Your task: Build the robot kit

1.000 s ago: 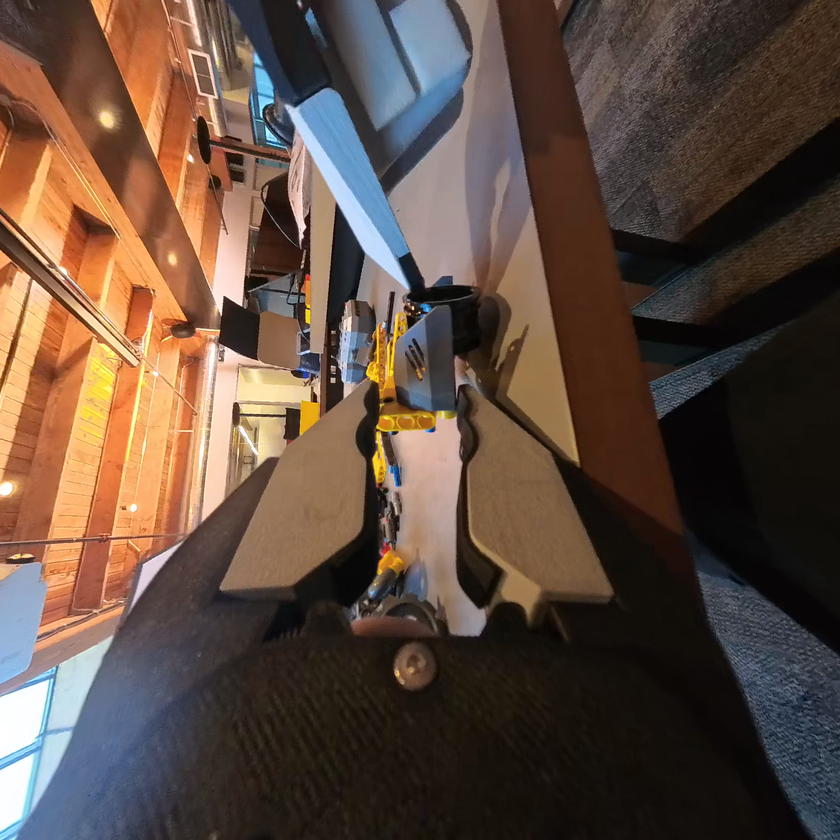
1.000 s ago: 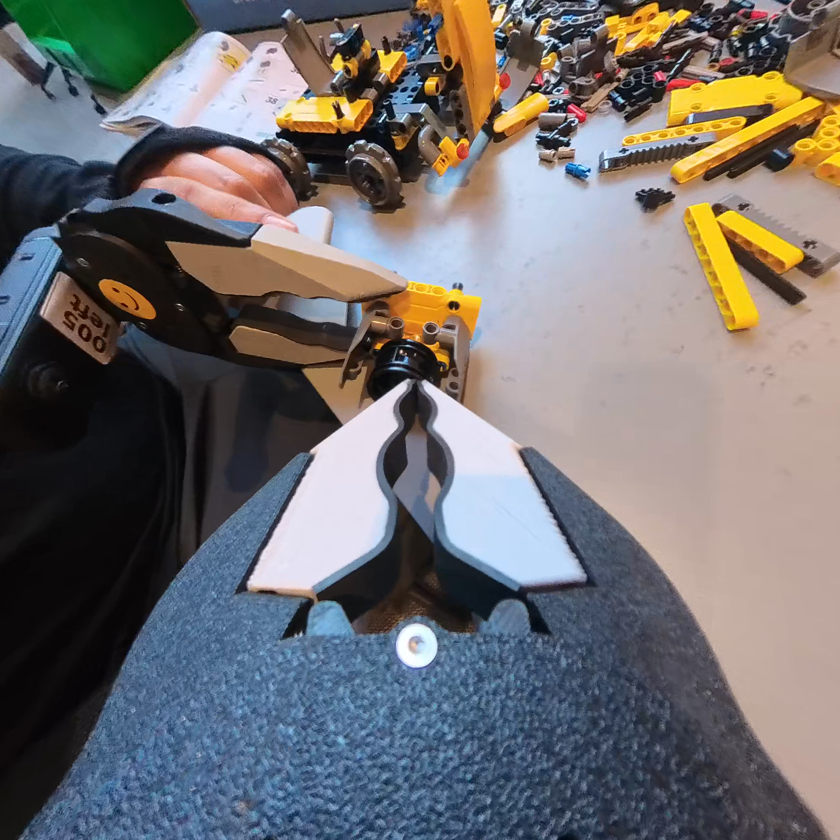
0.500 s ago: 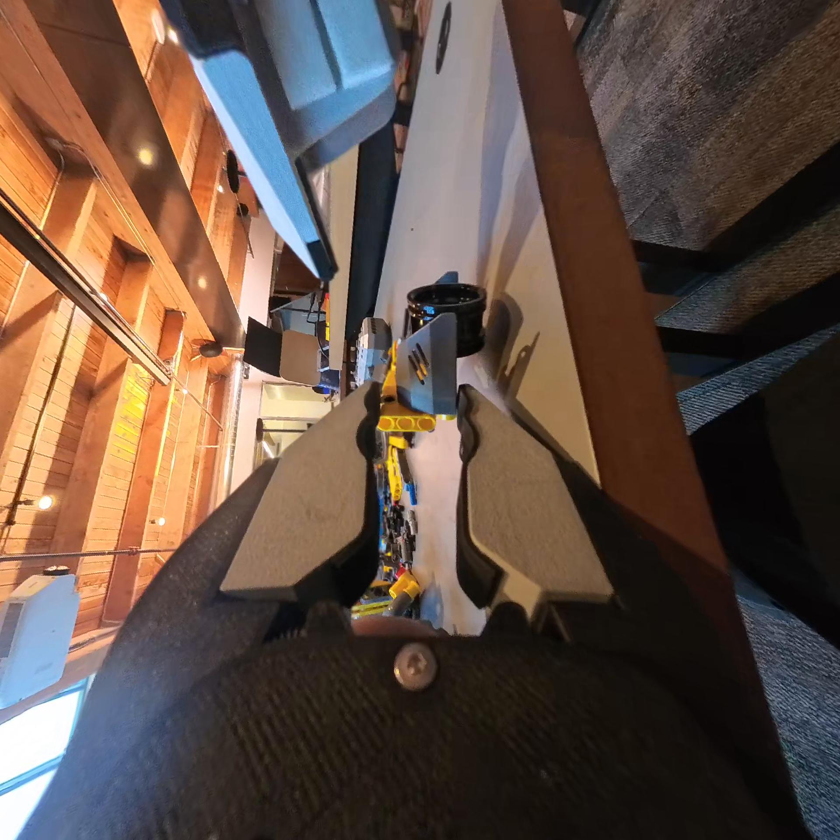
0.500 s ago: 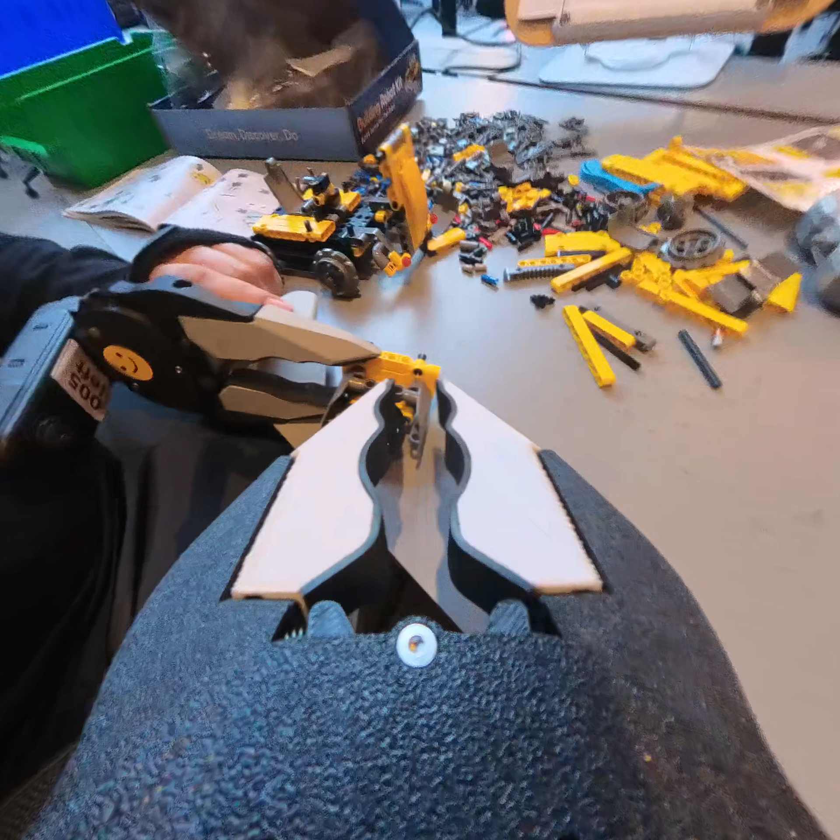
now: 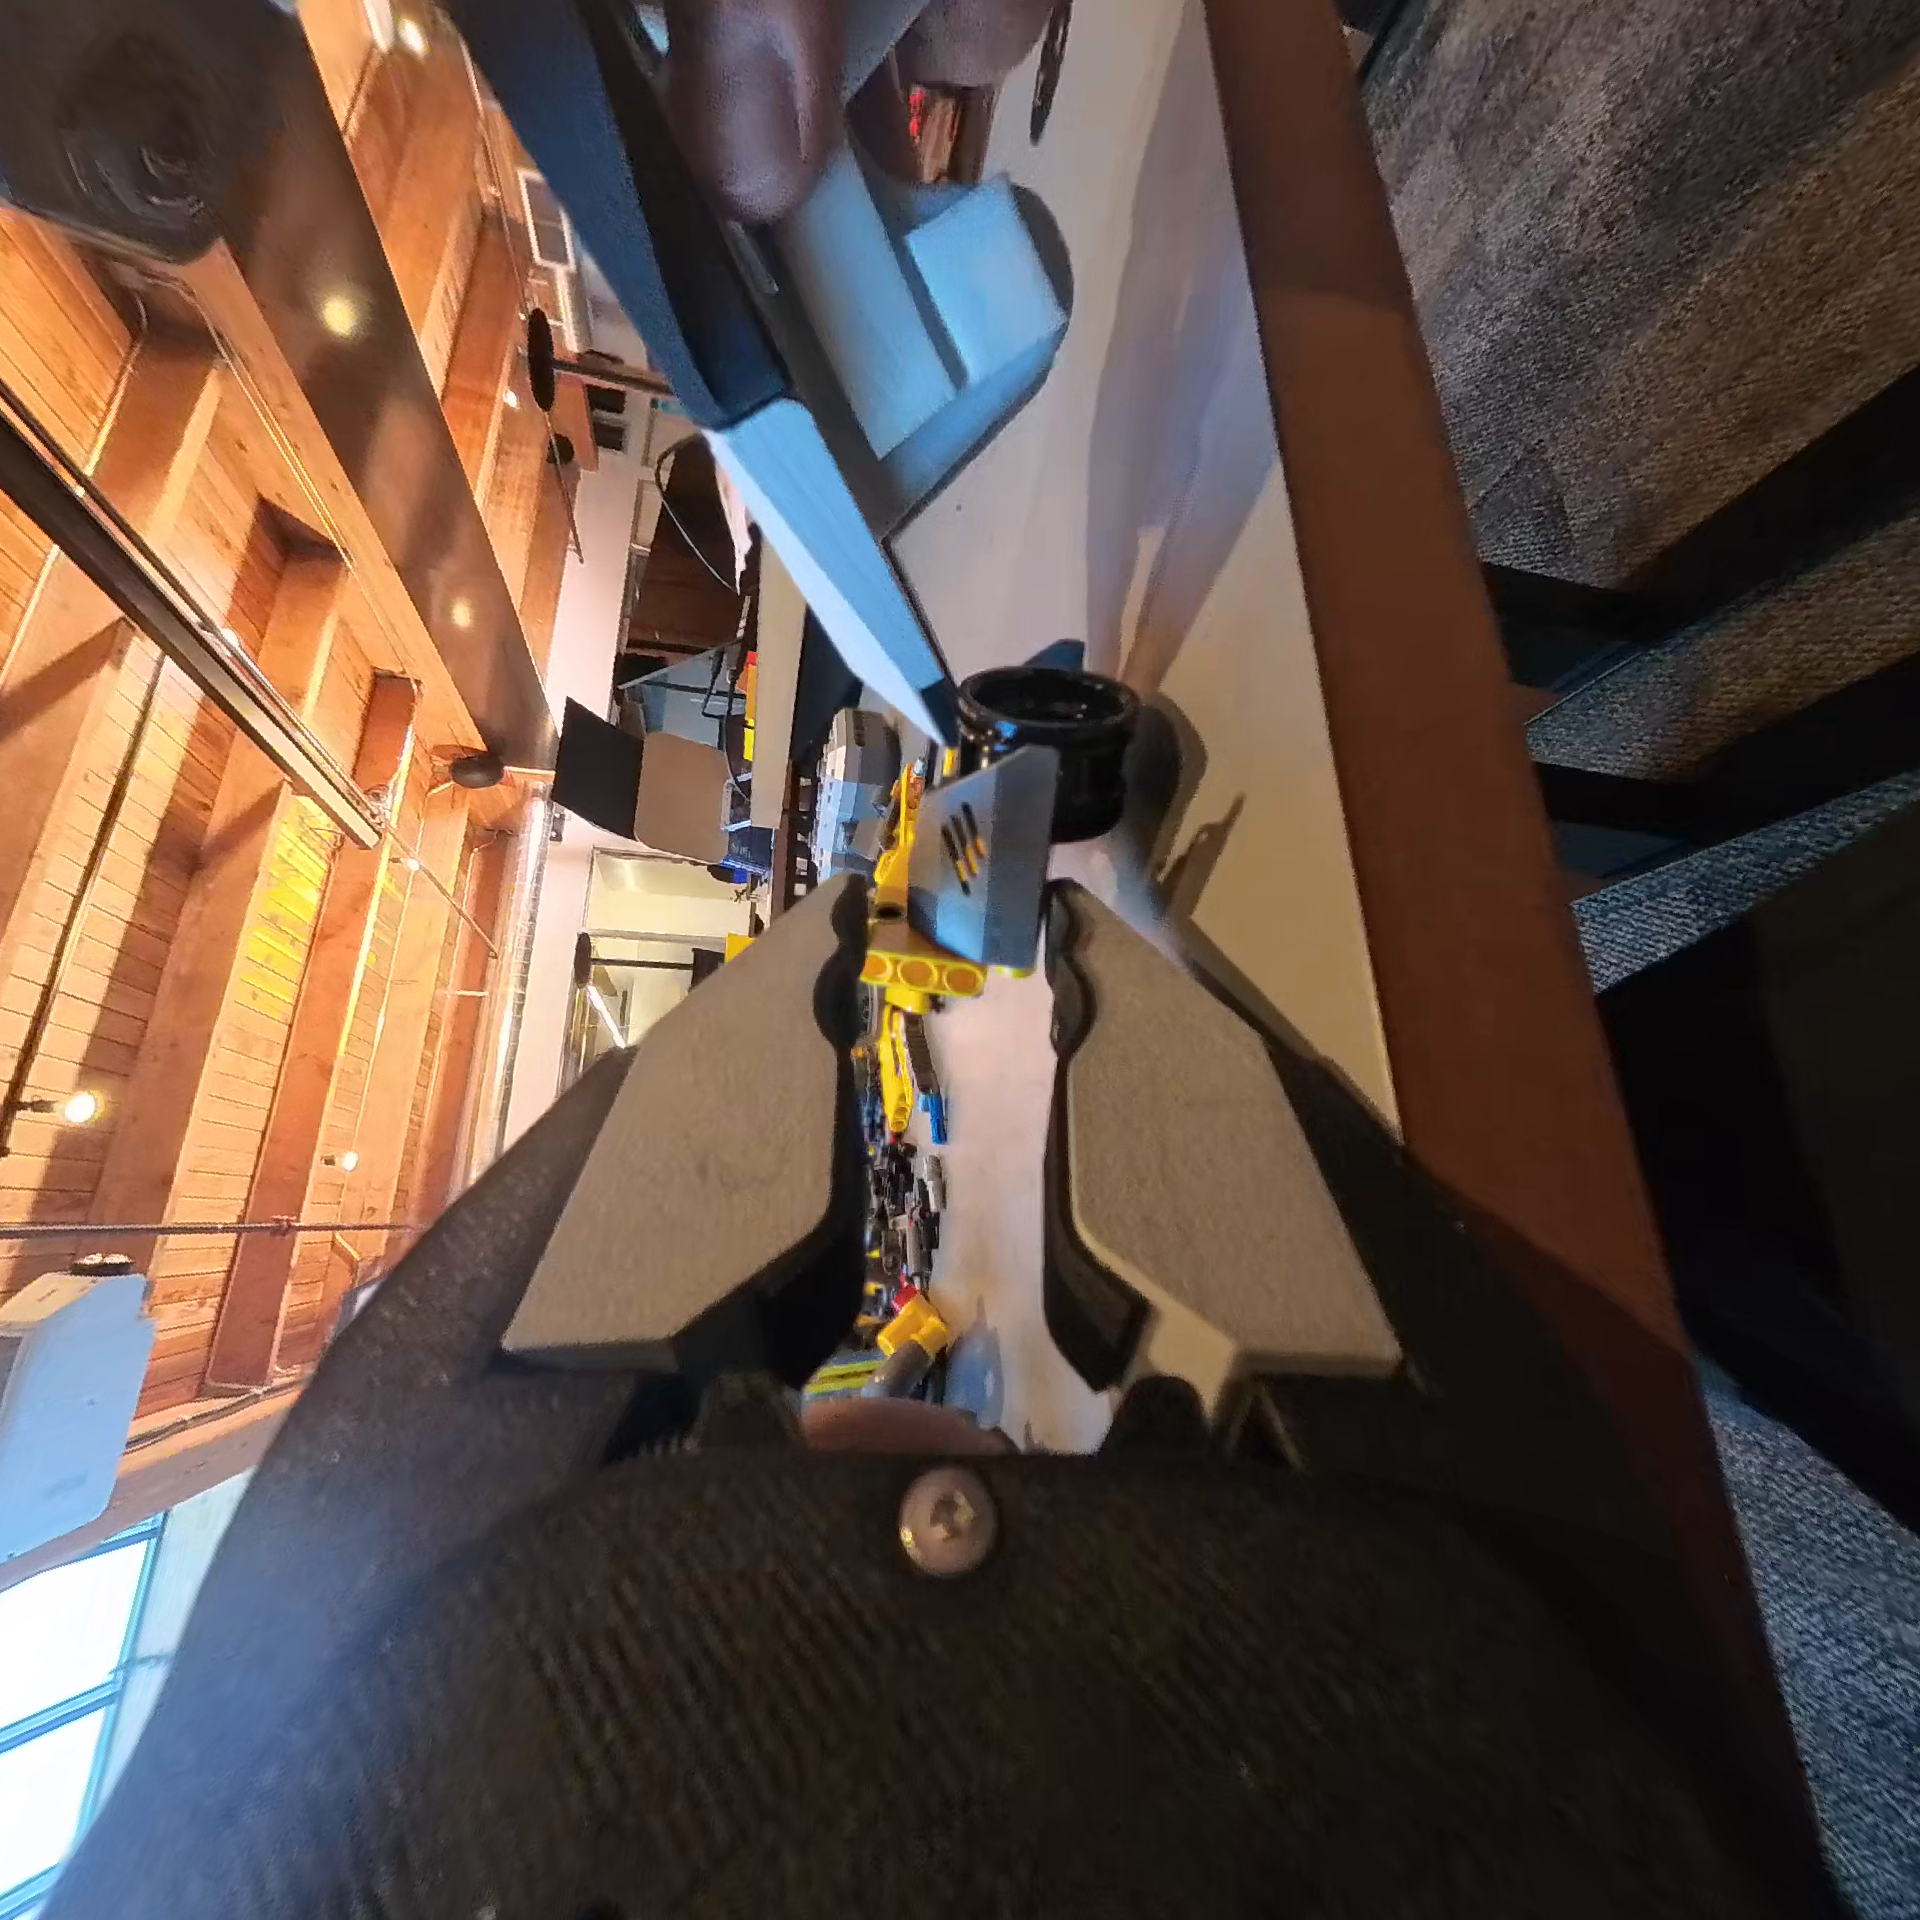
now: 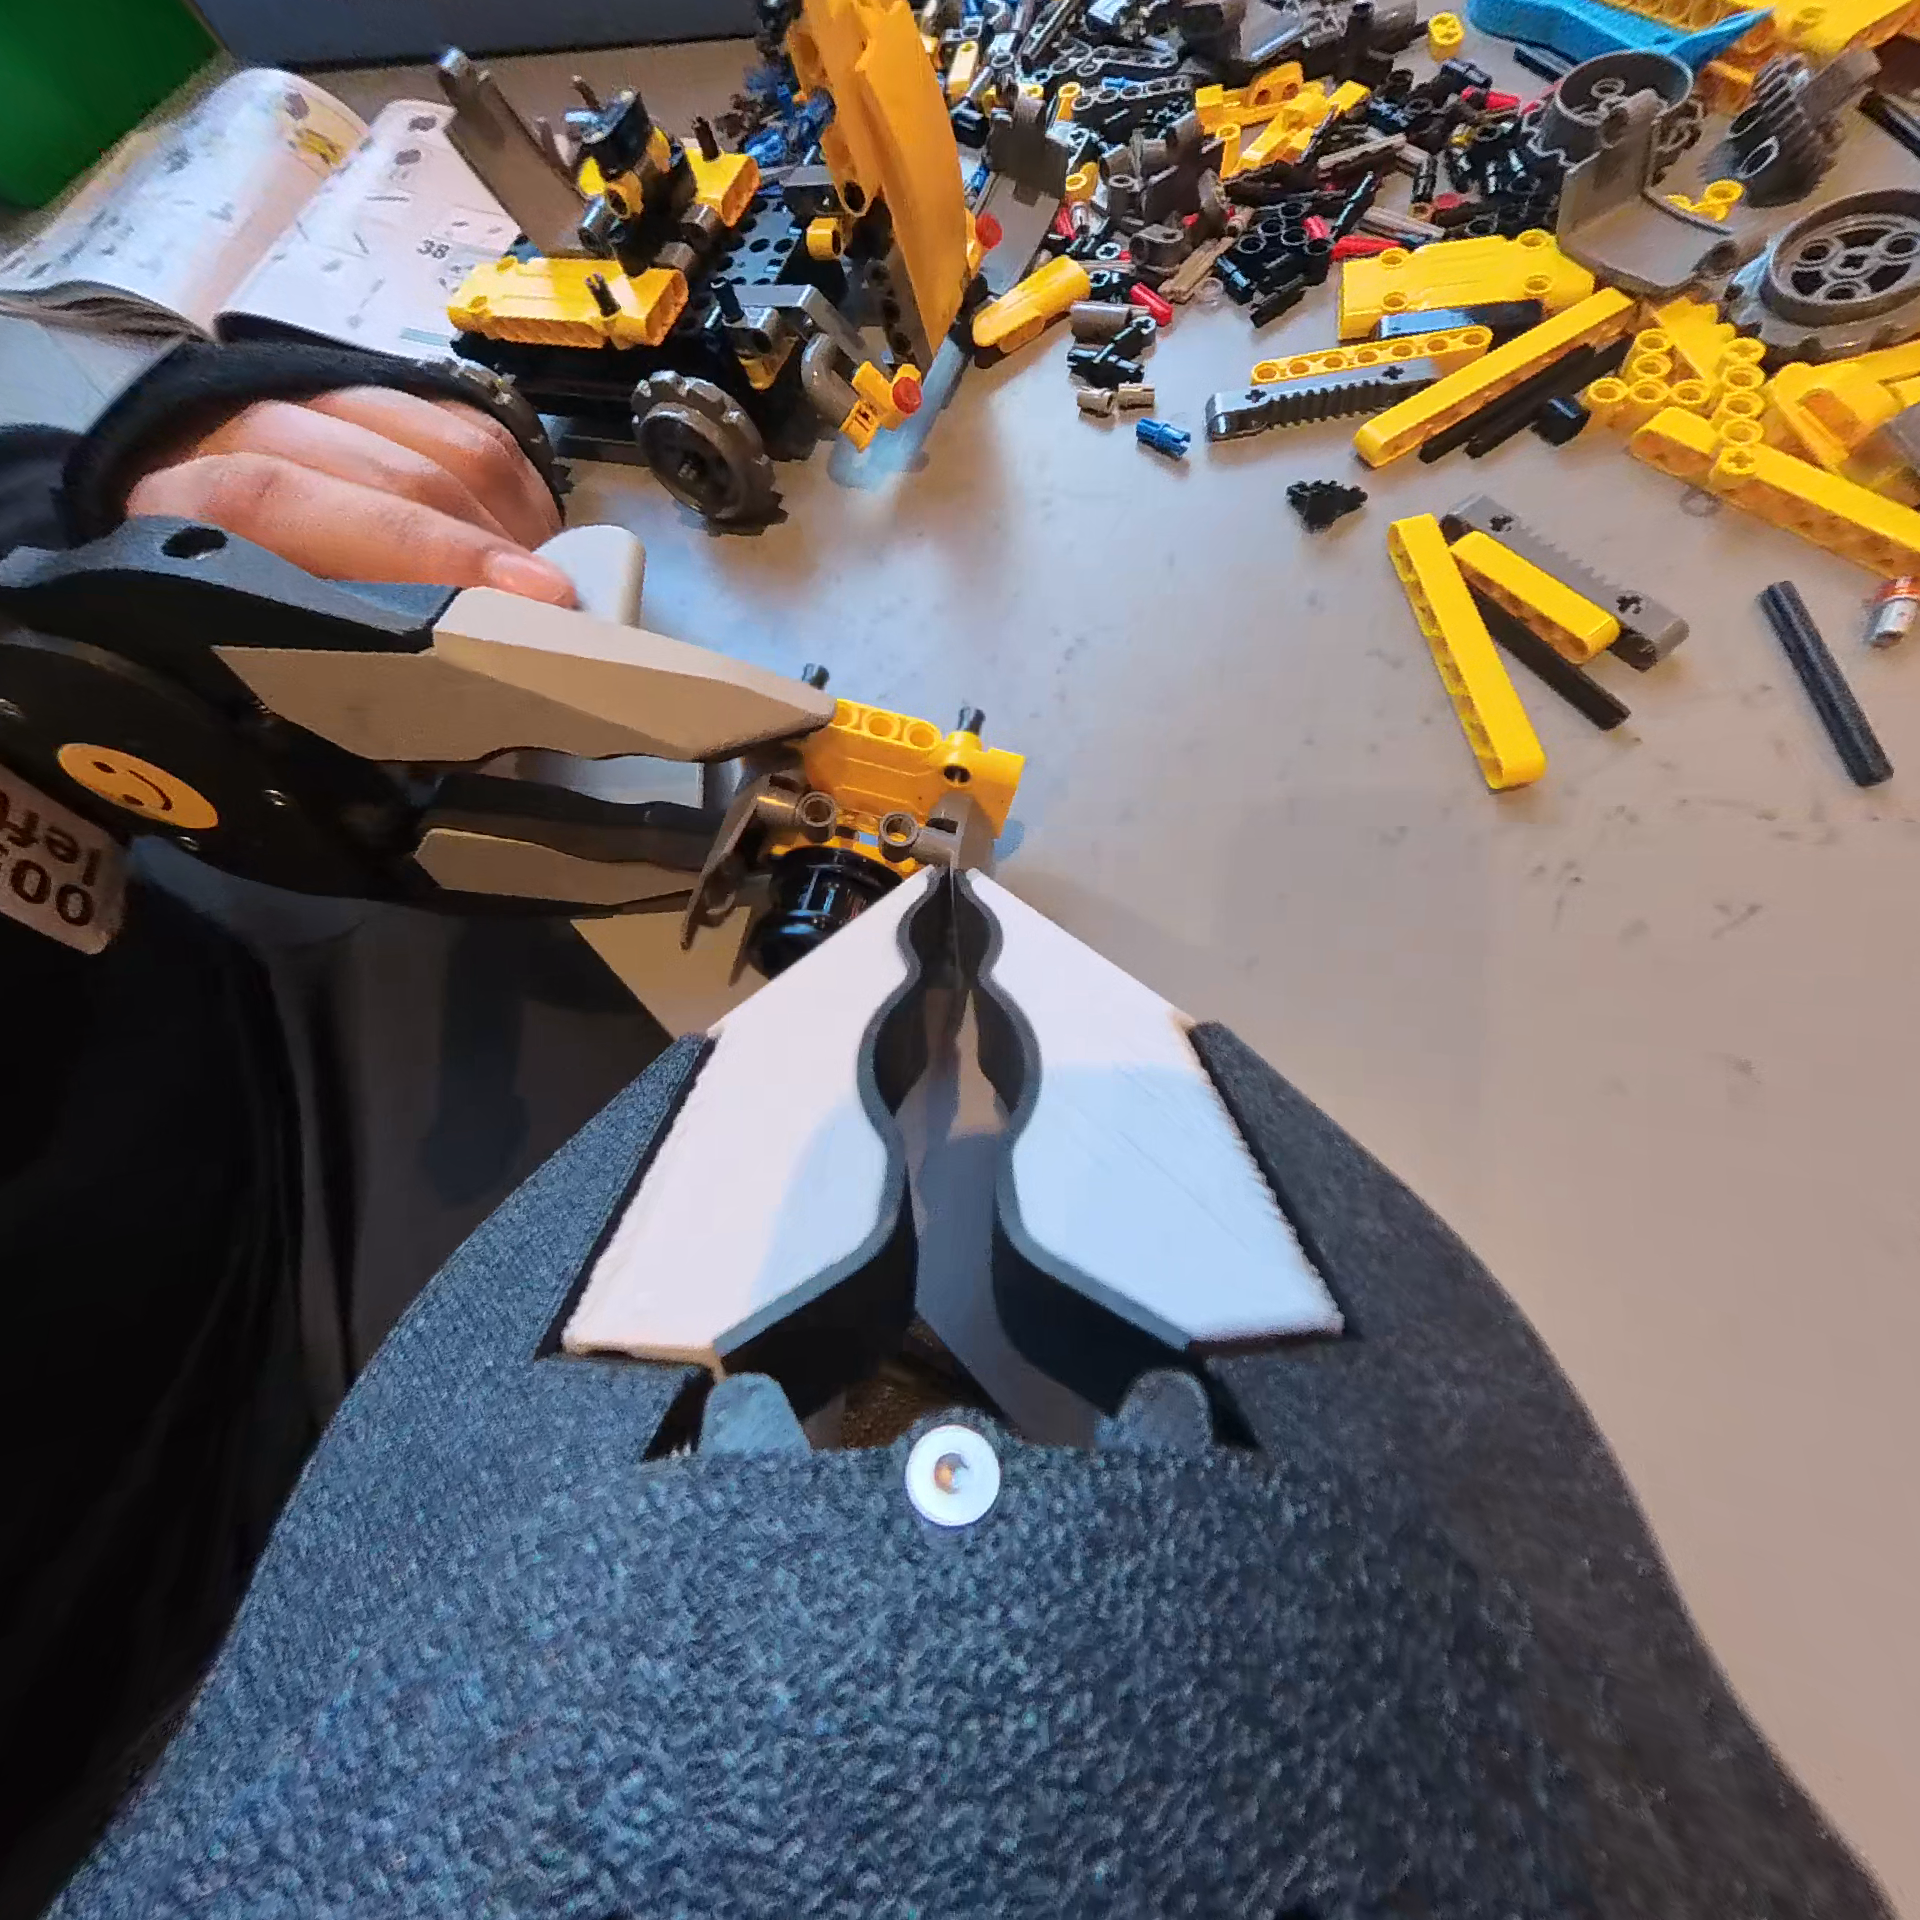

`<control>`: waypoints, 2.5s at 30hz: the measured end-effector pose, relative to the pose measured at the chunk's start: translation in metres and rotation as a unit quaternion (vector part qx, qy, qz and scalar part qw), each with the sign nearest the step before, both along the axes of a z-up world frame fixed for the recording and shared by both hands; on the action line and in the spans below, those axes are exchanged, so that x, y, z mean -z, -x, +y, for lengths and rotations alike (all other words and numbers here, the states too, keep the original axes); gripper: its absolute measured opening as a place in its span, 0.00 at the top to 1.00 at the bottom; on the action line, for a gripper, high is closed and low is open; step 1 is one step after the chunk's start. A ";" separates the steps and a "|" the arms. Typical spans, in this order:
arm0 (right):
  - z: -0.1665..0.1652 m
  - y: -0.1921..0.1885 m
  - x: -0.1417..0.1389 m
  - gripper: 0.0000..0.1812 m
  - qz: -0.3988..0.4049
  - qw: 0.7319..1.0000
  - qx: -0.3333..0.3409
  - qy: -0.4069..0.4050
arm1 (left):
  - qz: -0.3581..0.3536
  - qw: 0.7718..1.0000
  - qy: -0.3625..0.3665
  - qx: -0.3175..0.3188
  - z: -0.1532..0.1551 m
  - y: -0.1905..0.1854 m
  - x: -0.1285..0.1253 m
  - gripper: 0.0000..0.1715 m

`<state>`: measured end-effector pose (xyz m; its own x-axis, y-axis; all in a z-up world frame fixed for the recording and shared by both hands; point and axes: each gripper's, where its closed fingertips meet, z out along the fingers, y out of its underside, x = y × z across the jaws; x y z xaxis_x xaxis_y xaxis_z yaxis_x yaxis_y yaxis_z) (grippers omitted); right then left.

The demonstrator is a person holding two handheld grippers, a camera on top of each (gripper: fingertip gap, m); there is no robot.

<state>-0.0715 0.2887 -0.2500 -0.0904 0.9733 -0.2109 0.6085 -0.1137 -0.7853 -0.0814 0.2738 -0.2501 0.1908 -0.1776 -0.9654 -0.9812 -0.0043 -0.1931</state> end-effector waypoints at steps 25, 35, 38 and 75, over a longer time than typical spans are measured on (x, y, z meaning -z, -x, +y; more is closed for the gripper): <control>0.000 -0.004 0.000 0.95 0.035 0.996 0.051 0.071 | 0.049 0.996 -0.069 0.010 -0.003 -0.005 -0.015 0.89; 0.012 0.000 0.003 0.85 0.020 0.996 0.080 0.028 | -0.021 1.000 -0.006 -0.003 -0.003 0.003 -0.001 0.85; 0.012 -0.001 -0.004 0.80 0.026 0.995 0.084 0.036 | -0.044 0.999 0.007 -0.004 -0.005 0.006 0.000 0.83; 0.042 0.019 0.015 0.60 -0.015 0.950 0.283 -0.134 | -0.406 0.880 0.222 -0.107 -0.247 0.047 0.034 0.43</control>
